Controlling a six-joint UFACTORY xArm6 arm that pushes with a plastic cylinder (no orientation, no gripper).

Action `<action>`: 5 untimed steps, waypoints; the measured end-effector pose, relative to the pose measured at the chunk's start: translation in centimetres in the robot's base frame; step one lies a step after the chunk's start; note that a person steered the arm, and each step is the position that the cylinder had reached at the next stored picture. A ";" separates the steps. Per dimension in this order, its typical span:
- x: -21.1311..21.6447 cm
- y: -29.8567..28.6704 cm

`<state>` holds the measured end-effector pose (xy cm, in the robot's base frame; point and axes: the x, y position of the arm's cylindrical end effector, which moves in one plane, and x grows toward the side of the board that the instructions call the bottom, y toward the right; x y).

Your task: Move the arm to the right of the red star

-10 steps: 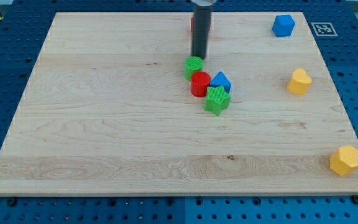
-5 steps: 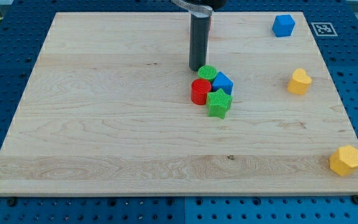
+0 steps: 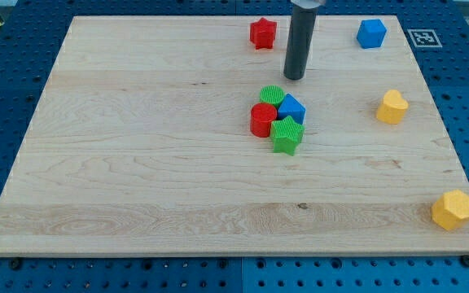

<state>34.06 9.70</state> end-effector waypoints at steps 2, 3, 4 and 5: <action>-1.9 1.2; -1.9 1.2; -1.9 1.2; -2.6 2.3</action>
